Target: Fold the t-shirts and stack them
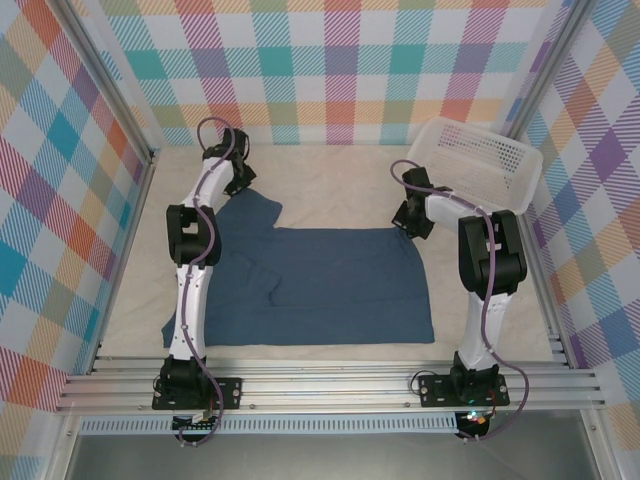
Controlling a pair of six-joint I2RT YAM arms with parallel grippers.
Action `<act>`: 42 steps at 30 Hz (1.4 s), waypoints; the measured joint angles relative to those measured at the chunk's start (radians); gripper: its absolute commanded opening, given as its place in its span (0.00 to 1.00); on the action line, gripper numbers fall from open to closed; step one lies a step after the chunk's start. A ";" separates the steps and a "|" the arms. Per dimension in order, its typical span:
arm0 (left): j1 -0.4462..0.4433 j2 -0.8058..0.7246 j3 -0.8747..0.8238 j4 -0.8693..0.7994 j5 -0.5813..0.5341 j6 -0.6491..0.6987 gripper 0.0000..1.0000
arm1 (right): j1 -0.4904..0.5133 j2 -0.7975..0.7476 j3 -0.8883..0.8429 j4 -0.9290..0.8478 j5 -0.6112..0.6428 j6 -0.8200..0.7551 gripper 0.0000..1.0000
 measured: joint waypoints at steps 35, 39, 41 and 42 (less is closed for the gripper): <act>-0.047 -1.337 -1.217 -0.196 -0.138 -0.140 0.00 | -0.003 -0.331 -0.175 -0.175 -0.012 -0.146 0.00; -0.047 -1.535 -1.334 -0.264 -0.160 -0.204 0.00 | -0.003 -0.368 -0.243 -0.196 -0.011 -0.149 0.00; -0.047 -1.600 -1.381 -0.295 -0.167 -0.230 0.00 | -0.003 -0.377 -0.263 -0.206 -0.011 -0.149 0.00; -0.047 -1.625 -1.403 -0.311 -0.169 -0.242 0.00 | -0.003 -0.381 -0.272 -0.209 -0.011 -0.149 0.00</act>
